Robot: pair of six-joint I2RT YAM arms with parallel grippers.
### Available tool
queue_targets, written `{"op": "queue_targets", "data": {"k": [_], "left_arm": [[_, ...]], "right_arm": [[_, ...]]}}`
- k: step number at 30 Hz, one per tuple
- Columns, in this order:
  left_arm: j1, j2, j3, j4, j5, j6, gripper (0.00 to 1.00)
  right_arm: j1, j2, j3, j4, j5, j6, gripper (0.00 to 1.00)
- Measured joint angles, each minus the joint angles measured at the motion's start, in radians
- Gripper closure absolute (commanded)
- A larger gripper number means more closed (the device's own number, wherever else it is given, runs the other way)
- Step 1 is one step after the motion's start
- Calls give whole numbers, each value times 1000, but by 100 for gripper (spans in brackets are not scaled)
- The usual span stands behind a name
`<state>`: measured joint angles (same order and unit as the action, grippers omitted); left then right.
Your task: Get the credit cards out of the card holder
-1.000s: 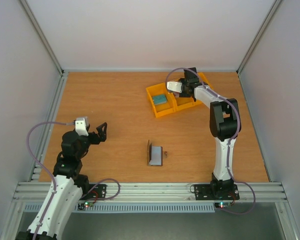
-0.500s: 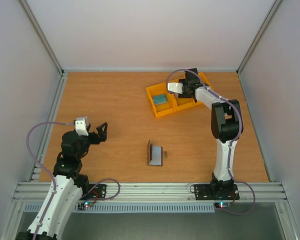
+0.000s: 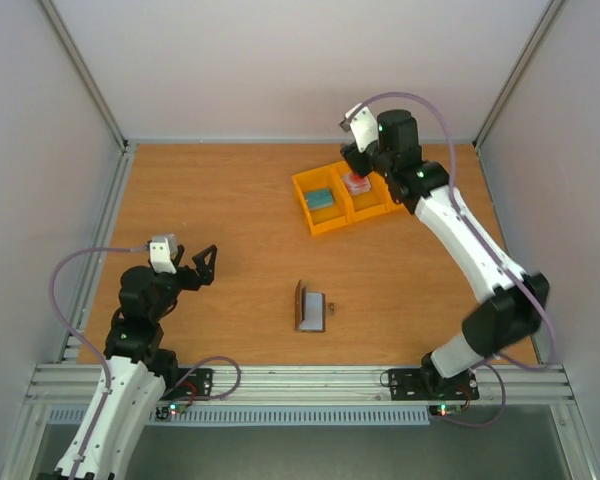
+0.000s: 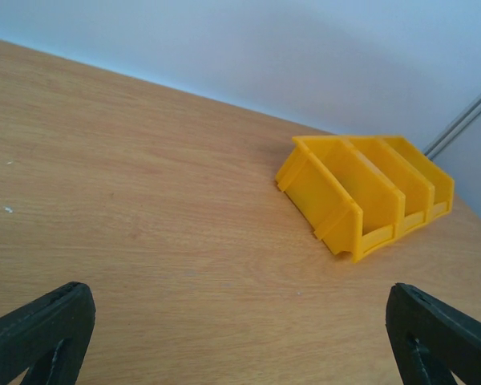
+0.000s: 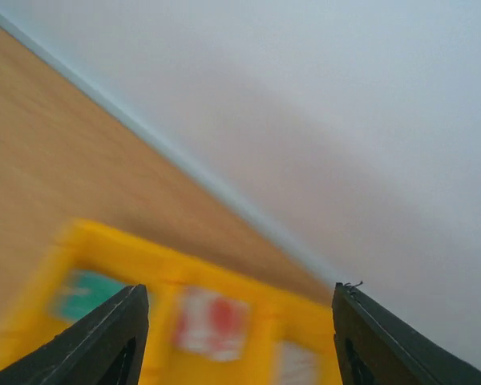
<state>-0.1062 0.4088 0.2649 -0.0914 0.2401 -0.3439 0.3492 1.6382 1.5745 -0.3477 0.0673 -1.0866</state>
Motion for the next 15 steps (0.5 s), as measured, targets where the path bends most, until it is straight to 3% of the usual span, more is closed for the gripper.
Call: {"op": "queue_targets", "data": {"k": [6, 10, 15], "left_arm": [[-7, -11, 0, 0, 24, -15, 1], [-16, -17, 0, 0, 47, -19, 1], [-37, -39, 0, 5, 68, -23, 0]], "right_arm": [[151, -272, -232, -241, -181, 695, 2], [282, -267, -443, -331, -280, 1011, 1], [440, -214, -596, -331, -392, 1257, 2]]}}
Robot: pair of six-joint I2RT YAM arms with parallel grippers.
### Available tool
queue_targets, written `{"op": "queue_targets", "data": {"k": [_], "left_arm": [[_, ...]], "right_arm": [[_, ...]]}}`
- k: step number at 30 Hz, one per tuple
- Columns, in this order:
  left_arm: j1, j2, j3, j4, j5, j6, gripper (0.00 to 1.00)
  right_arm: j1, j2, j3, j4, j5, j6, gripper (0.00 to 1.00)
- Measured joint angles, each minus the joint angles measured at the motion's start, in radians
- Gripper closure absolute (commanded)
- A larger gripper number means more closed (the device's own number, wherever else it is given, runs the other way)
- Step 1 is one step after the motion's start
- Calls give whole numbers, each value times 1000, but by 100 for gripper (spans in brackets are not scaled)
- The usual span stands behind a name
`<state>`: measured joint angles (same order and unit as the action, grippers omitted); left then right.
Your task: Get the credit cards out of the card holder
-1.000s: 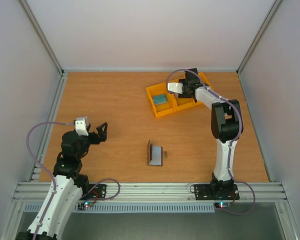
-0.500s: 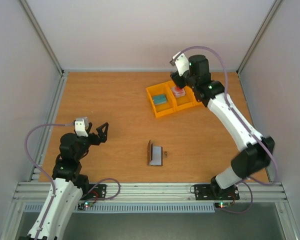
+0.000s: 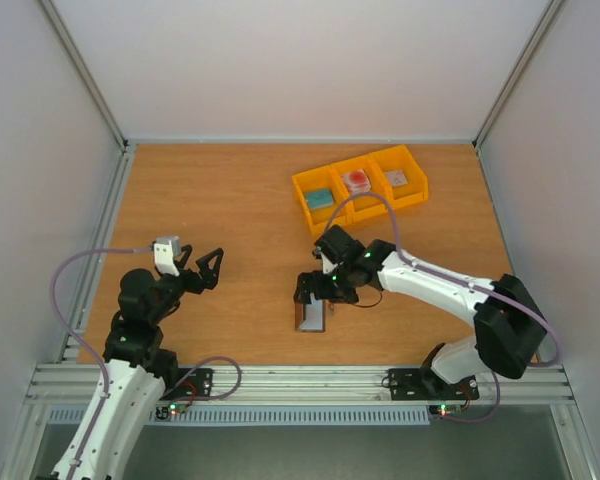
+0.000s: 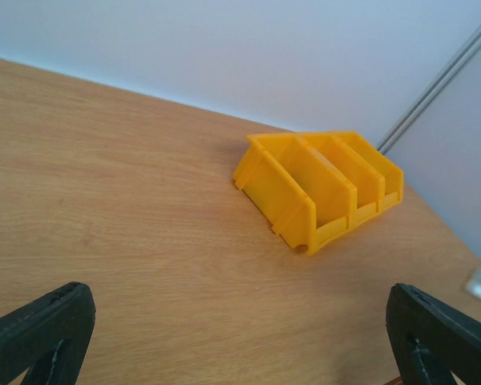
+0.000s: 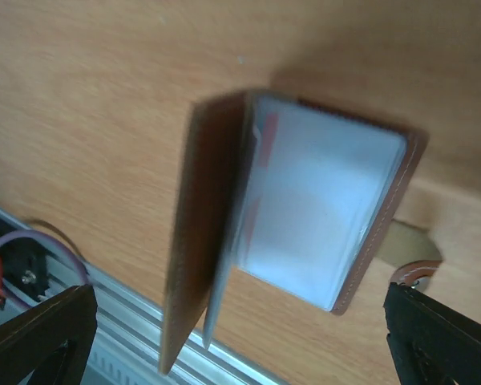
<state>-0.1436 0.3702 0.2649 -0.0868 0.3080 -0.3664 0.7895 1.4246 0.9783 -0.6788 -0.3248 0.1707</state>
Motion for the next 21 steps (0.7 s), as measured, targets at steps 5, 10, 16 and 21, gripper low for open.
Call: {"op": "queue_targets", "data": {"k": [5, 10, 16, 21], "left_arm": [[-16, -4, 0, 2, 4, 0, 1], [-28, -9, 0, 2, 6, 0, 1], [-41, -19, 0, 2, 7, 4, 0], [-57, -9, 0, 12, 42, 7, 4]], "right_arm": [[77, 119, -25, 53, -25, 117, 15], [105, 230, 1, 109, -20, 174, 51], [103, 232, 50, 121, 30, 196, 97], [104, 174, 51, 111, 69, 219, 99]]}}
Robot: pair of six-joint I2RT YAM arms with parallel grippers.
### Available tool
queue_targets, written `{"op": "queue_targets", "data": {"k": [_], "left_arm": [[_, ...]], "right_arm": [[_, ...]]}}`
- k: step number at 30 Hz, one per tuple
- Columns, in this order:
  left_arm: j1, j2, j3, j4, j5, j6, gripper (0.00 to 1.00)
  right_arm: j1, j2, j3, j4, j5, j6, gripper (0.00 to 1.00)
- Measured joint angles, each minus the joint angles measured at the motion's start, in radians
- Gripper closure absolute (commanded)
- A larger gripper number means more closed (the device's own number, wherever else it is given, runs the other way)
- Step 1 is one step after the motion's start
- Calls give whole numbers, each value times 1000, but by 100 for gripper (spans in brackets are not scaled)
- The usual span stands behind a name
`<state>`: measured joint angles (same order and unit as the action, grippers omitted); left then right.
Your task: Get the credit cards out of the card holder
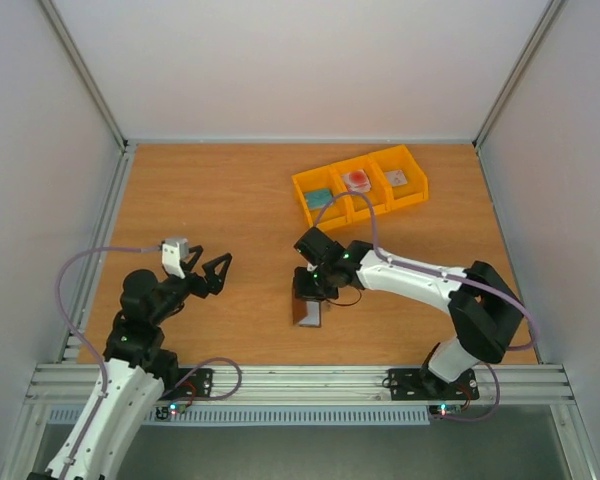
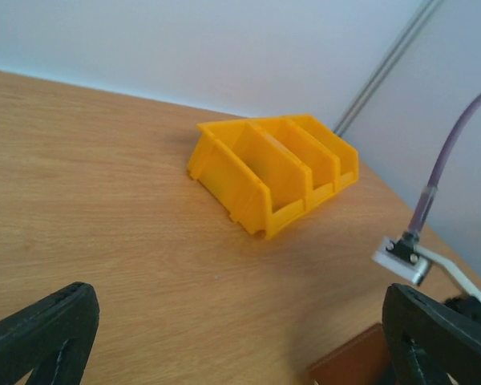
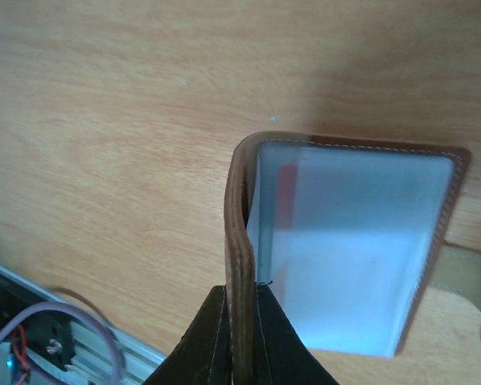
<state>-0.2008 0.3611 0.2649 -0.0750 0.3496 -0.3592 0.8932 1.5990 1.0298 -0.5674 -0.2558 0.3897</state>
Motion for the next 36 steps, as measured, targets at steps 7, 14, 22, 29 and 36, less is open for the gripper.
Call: {"op": "queue_targets", "data": {"k": [7, 14, 22, 29, 36], "left_arm": [[-98, 141, 30, 54, 166, 56, 5], [-324, 180, 107, 5, 210, 485, 1], [-493, 375, 141, 253, 41, 962, 1], [-530, 581, 224, 466, -39, 1144, 1], [-559, 659, 331, 557, -52, 1210, 41]], "right_arm": [[0, -143, 18, -42, 66, 29, 99], [0, -238, 150, -70, 156, 45, 99], [0, -312, 224, -9, 282, 59, 99], [0, -359, 216, 66, 343, 93, 99], [1, -368, 212, 110, 346, 103, 99]]}}
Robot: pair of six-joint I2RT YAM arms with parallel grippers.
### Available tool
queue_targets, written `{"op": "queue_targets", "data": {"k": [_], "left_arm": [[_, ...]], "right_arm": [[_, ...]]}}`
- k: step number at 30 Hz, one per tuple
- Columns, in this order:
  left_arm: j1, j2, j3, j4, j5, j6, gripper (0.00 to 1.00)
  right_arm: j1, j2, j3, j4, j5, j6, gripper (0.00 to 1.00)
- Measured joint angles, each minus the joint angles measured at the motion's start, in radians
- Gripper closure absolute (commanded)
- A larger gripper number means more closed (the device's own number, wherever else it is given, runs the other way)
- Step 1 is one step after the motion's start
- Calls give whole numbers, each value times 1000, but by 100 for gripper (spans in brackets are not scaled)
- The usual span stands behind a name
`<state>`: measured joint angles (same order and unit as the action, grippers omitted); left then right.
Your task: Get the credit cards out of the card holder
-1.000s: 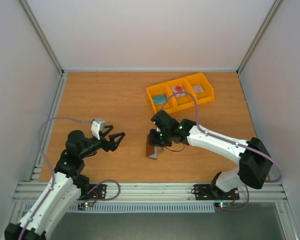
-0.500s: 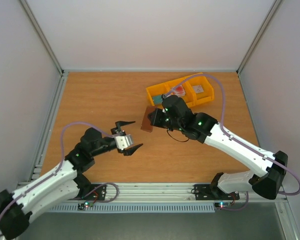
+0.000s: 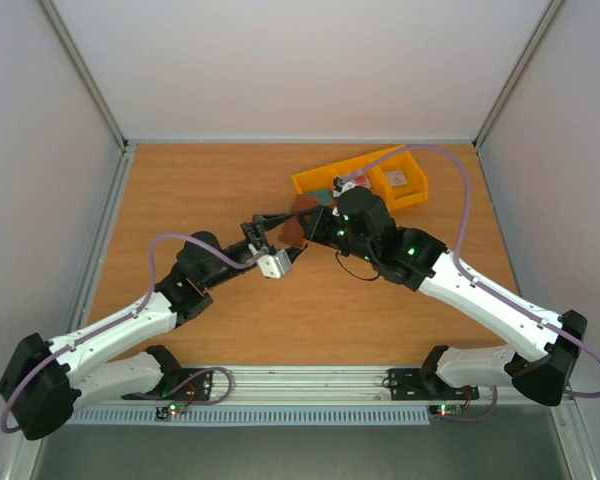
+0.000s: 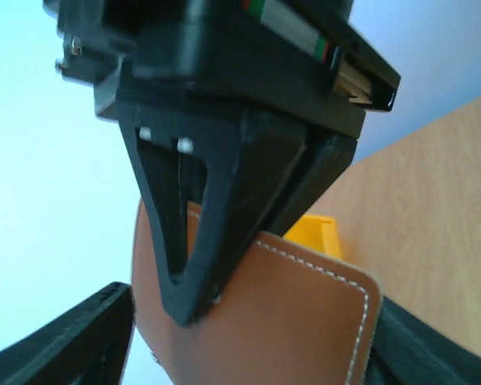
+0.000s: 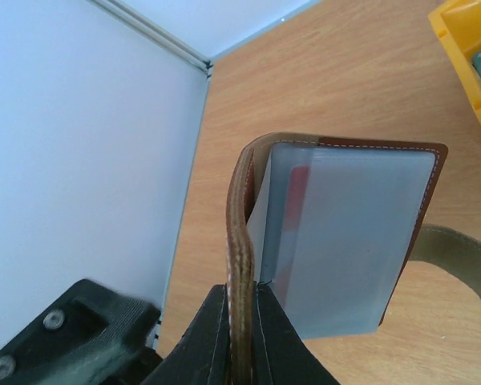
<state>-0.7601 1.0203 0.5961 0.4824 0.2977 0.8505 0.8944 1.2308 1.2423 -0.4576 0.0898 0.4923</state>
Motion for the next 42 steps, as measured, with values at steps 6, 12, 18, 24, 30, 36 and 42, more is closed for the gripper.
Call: {"op": "queue_targets", "data": {"k": [6, 12, 18, 24, 30, 36, 42], "left_arm": [[-13, 8, 16, -7, 14, 27, 78], [-16, 7, 16, -4, 0, 80, 59], [0, 8, 16, 6, -43, 160, 61], [55, 24, 20, 16, -62, 269, 98], [74, 1, 38, 3, -71, 209, 100], [114, -75, 156, -294, -140, -248, 100], [240, -233, 187, -394, -10, -876, 100]], "right_arm": [[0, -10, -6, 33, 4, 3, 99], [-8, -15, -6, 36, 14, 8, 99], [-1, -21, -16, 60, -15, 32, 99], [-2, -20, -21, 99, -33, 53, 99], [-4, -20, -23, 126, -30, 45, 61], [-2, -35, 44, 56, -49, -183, 24], [-22, -153, 45, 51, -180, -464, 18]]}}
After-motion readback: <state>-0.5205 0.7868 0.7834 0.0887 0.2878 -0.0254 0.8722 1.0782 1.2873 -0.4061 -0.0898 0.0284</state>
